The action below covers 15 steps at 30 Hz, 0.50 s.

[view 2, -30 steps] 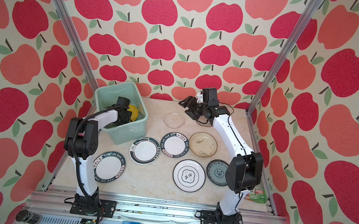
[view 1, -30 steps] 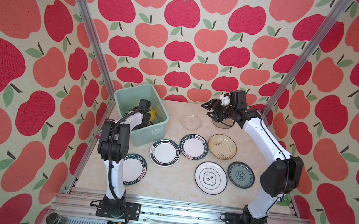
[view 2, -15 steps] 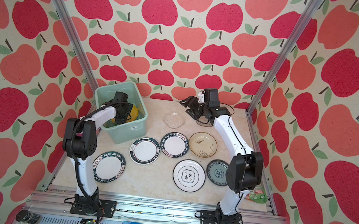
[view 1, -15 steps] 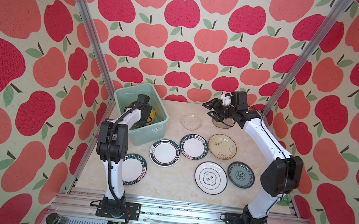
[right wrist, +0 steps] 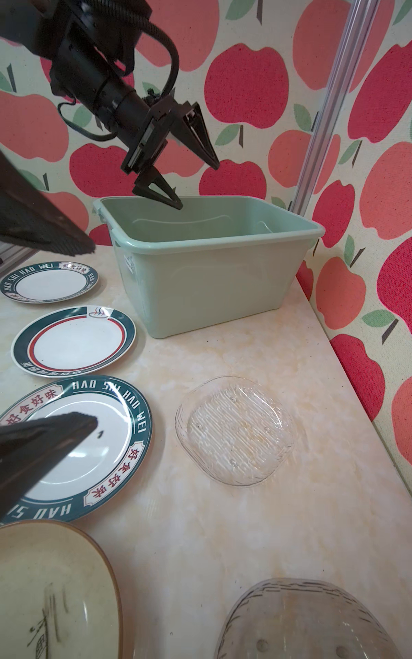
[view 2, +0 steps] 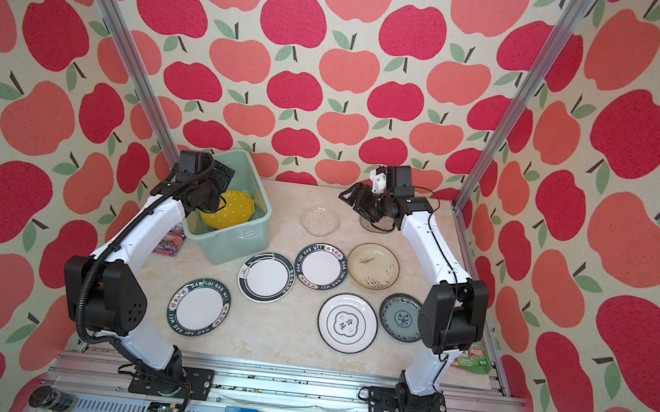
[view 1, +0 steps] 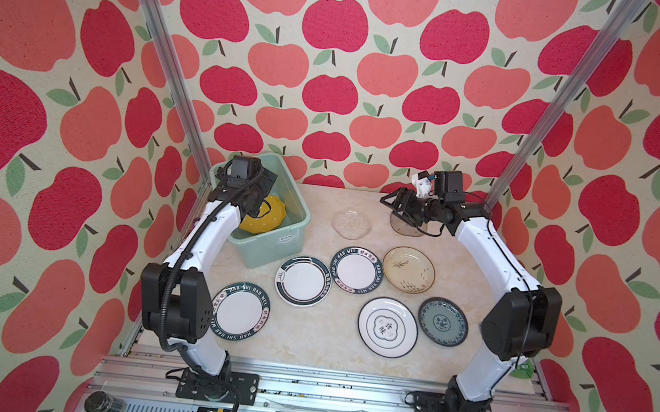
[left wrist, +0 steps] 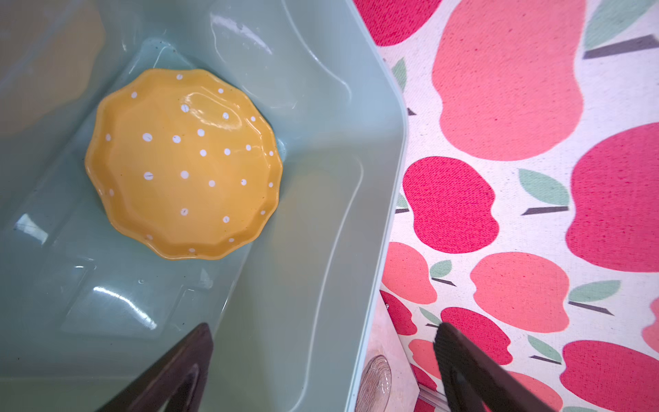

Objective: Place the plates into the plastic bin on the countertop
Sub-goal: 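Raise the left gripper toward the green-rimmed plates while the right gripper reaches forward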

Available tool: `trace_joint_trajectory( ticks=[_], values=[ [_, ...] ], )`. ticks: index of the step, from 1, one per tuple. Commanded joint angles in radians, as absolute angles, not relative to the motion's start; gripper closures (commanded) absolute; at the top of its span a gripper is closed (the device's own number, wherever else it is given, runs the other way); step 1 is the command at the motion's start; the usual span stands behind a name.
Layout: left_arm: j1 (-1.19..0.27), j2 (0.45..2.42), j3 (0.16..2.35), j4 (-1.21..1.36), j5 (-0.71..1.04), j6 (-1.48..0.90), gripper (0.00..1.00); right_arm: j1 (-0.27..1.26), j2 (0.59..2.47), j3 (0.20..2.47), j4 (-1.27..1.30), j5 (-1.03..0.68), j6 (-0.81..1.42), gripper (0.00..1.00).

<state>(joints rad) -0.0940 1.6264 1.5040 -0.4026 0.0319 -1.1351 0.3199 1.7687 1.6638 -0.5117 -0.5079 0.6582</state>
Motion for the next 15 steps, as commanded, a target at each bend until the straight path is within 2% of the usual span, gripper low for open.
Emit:
trace_joint_trajectory(
  ticks=[1,7,10,15],
  values=[
    [-0.112,1.575,1.490,-0.389,0.082,-0.971,0.01,0.311,1.743,1.686,-0.597,-0.510,0.548,0.27],
    [-0.225,1.469,1.520,-0.586,0.109,-0.776,0.00,0.311,1.710,1.674,-0.706,-0.428,0.475,0.27],
    [-0.300,1.411,1.603,-0.826,0.001,-0.788,0.01,0.313,1.639,1.560,-0.664,-0.385,0.512,0.26],
    [-0.307,1.283,1.620,-0.985,-0.027,-0.738,0.01,0.315,1.562,1.468,-0.707,-0.281,0.491,0.24]
  ],
)
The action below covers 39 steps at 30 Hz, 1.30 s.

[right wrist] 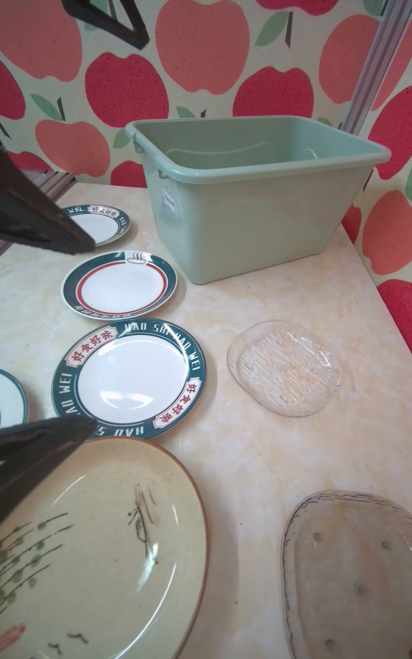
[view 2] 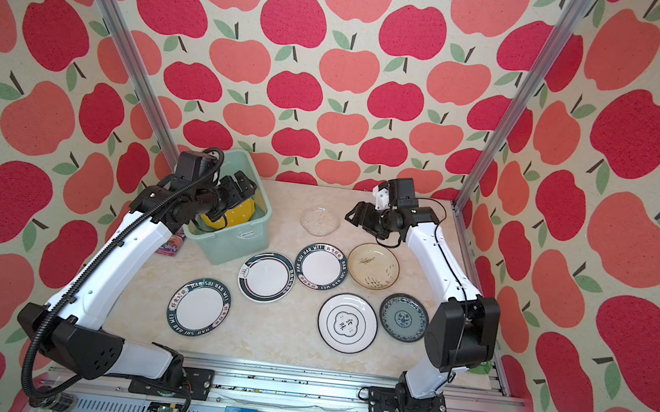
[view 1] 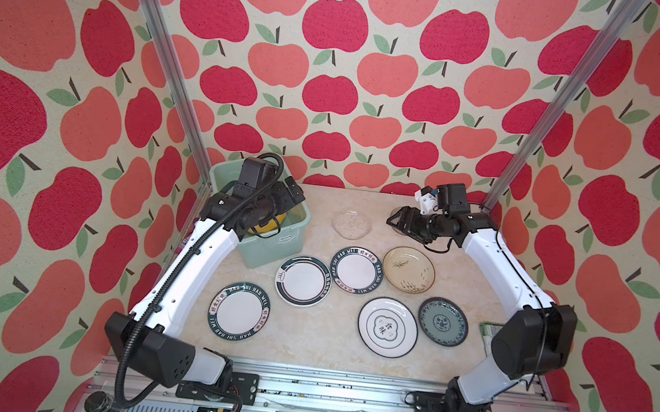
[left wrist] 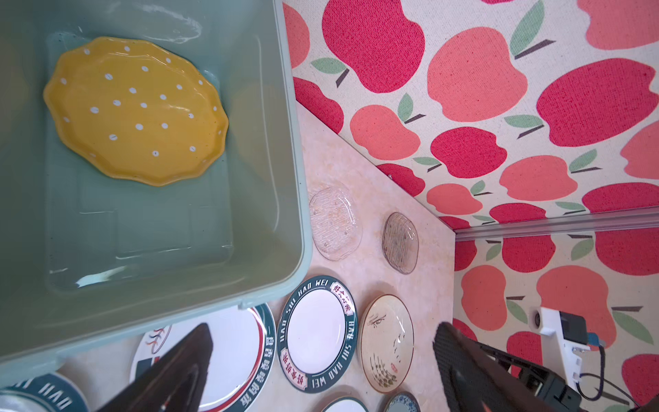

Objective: Place the plates into the plastic bin on the countertop
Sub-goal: 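Raise the left gripper toward the green-rimmed plates while the right gripper reaches forward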

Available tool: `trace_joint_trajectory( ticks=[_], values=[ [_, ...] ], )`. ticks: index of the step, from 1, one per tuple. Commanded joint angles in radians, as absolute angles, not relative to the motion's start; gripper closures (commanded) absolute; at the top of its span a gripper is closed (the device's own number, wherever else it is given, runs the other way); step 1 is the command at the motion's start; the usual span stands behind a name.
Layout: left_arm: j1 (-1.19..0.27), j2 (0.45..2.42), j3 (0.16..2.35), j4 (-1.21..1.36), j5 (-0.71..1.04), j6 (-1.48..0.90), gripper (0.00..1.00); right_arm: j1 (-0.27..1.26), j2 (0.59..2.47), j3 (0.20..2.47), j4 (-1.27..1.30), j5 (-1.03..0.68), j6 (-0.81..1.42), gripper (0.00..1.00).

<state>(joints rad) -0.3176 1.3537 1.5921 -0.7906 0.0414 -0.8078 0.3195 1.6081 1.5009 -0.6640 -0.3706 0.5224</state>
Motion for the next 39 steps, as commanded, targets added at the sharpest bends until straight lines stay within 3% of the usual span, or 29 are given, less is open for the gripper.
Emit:
trace_joint_trajectory(
  ticks=[1,7,14,21,31,39],
  values=[
    [-0.304,1.258,1.609,-0.999,-0.023,-0.723,0.02,0.313,1.554,1.455,-0.712,-0.266,0.498,0.24],
    [-0.322,1.063,1.505,-1.057,-0.039,-0.661,0.02,0.338,1.457,1.349,-0.617,-0.412,0.537,0.28],
    [-0.322,0.920,1.420,-1.196,0.000,-0.697,0.02,0.547,1.308,1.198,-0.461,-0.355,0.853,0.28],
    [-0.319,0.826,1.259,-1.063,0.080,-0.691,0.01,0.756,1.235,1.082,-0.402,-0.178,1.066,0.28],
    [-0.146,0.811,1.165,-0.884,0.253,-0.639,0.01,0.886,1.326,1.041,-0.300,-0.122,1.161,0.28],
    [-0.081,0.750,1.167,-0.912,0.231,-0.571,0.01,0.868,1.383,0.930,-0.136,-0.146,1.187,0.28]
  ],
)
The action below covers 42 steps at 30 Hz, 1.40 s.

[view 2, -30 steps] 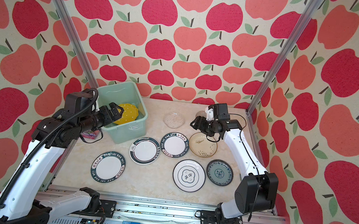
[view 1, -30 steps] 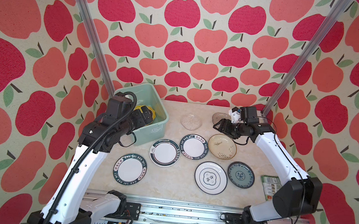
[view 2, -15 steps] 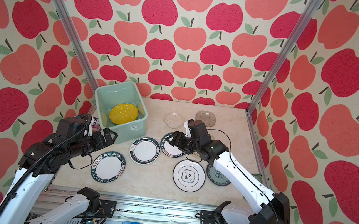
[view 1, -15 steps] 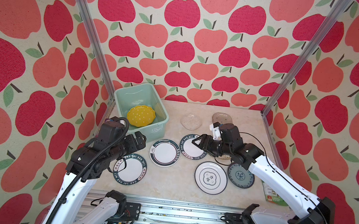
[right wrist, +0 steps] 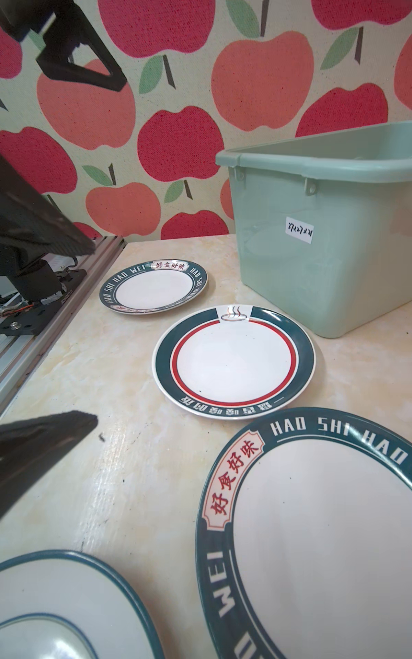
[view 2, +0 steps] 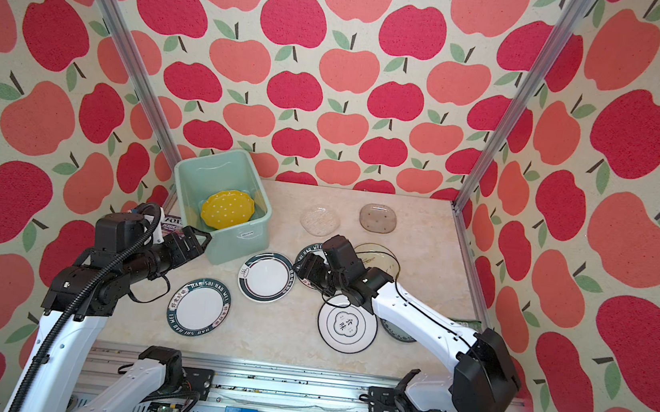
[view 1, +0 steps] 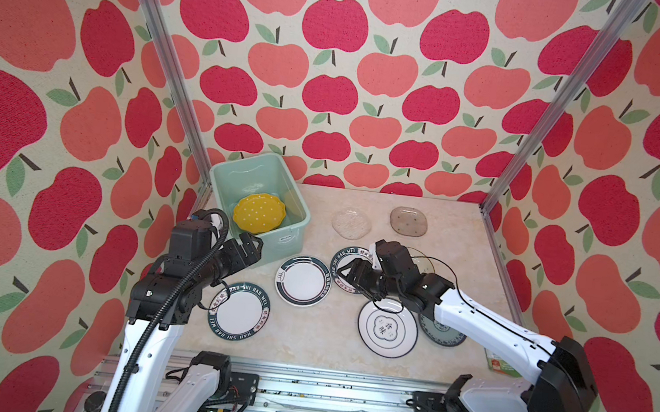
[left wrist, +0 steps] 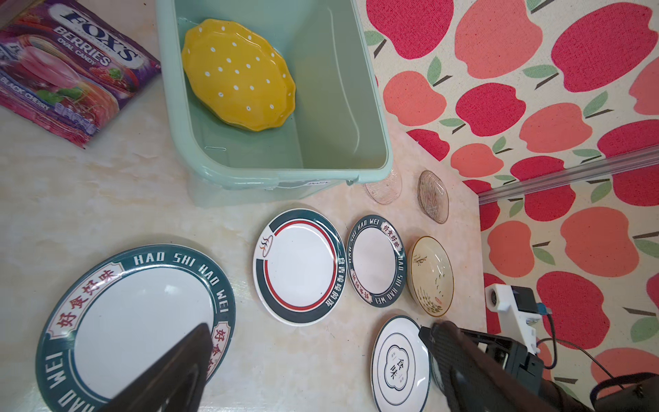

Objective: Place the plates into the plastic bin on the countertop
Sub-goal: 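Raise the left gripper toward the green-rimmed plates while the right gripper reaches forward, then grasp the red-and-green-rimmed plate edge with the right gripper and tilt it up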

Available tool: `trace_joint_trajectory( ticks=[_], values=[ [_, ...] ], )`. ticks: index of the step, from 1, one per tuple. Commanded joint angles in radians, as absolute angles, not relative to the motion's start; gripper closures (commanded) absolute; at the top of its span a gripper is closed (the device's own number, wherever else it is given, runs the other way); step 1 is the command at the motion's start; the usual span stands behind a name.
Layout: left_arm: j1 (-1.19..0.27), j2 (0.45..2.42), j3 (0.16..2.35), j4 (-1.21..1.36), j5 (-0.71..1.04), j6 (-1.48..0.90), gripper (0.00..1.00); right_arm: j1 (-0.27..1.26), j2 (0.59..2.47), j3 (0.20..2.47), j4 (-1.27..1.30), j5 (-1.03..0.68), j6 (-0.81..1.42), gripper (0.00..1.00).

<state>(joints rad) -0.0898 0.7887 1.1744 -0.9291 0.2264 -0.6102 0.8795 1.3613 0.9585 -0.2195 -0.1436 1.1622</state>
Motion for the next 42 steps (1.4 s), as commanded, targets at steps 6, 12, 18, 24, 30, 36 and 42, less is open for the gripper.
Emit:
trace_joint_trajectory(
  ticks=[6,12,18,24,30,36,42],
  values=[
    [-0.067,0.584,1.104,-0.882,0.191,-0.640,0.01,0.854,1.448,0.896,-0.071,-0.172,1.161,0.28],
    [-0.067,0.600,1.079,-0.917,0.402,-0.718,0.01,0.851,1.521,0.851,0.064,-0.184,1.212,0.28],
    [-0.085,0.597,0.961,-0.851,0.515,-0.759,0.01,0.857,1.635,0.842,0.140,-0.229,1.226,0.30],
    [-0.099,0.591,0.922,-0.845,0.483,-0.741,0.01,0.861,1.745,0.846,0.256,-0.284,1.268,0.34],
    [-0.113,0.606,0.904,-0.842,0.452,-0.745,0.01,0.879,1.846,0.878,0.334,-0.302,1.318,0.42],
    [-0.120,0.615,0.915,-0.850,0.437,-0.744,0.01,0.890,1.901,0.875,0.410,-0.314,1.367,0.57],
    [-0.130,0.614,0.926,-0.857,0.411,-0.751,0.01,0.899,1.885,0.872,0.403,-0.302,1.368,0.76]
  ],
)
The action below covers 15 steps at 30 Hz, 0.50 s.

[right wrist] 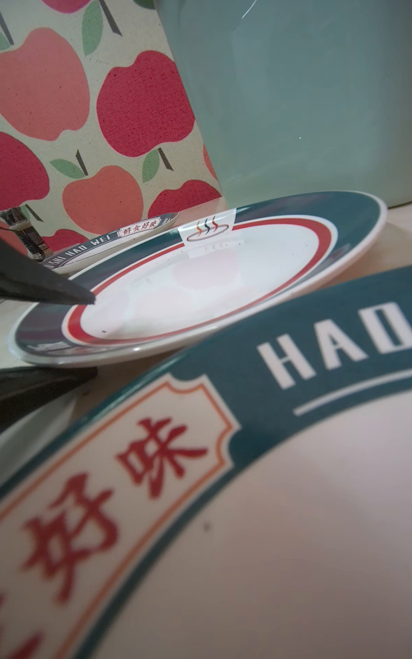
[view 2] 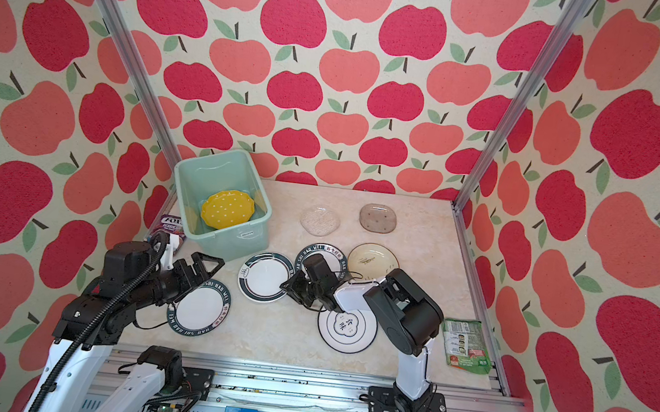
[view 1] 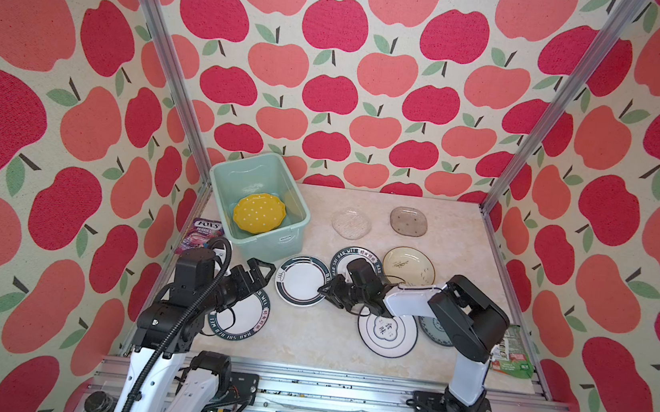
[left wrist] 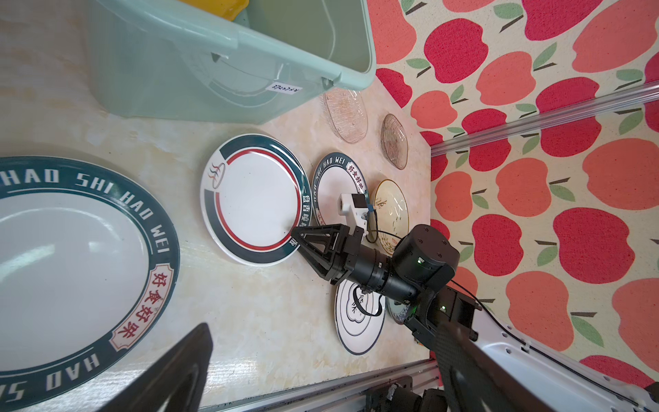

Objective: Place the plates into the plastic bin on the countertop
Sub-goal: 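Grasp the red-and-green-rimmed plate edge with the right gripper and tilt it up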

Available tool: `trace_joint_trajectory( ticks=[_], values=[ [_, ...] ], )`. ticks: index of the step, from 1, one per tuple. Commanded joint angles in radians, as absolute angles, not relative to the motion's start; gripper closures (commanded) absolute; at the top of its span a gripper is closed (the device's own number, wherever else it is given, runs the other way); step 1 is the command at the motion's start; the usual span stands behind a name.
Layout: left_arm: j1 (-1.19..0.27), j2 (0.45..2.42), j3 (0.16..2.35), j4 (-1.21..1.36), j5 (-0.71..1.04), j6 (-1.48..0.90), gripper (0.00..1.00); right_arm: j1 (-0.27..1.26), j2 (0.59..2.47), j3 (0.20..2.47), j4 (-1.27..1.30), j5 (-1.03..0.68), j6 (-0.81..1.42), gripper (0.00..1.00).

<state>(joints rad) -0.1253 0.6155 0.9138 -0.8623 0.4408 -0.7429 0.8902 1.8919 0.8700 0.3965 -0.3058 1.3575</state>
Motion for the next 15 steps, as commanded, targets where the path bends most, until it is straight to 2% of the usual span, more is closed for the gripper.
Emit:
trace_joint_trajectory(
  ticks=[1,8,15],
  values=[
    [-0.131,0.616,0.931,-0.860,0.408,-0.750,0.01,0.901,1.877,0.871,0.390,-0.297,1.368,0.79],
    [-0.136,0.640,0.971,-0.892,0.409,-0.726,0.01,0.917,1.816,0.893,0.301,-0.274,1.327,0.93],
    [-0.136,0.637,1.010,-0.939,0.390,-0.712,0.01,0.923,1.690,0.895,0.193,-0.239,1.289,1.00]
  ],
)
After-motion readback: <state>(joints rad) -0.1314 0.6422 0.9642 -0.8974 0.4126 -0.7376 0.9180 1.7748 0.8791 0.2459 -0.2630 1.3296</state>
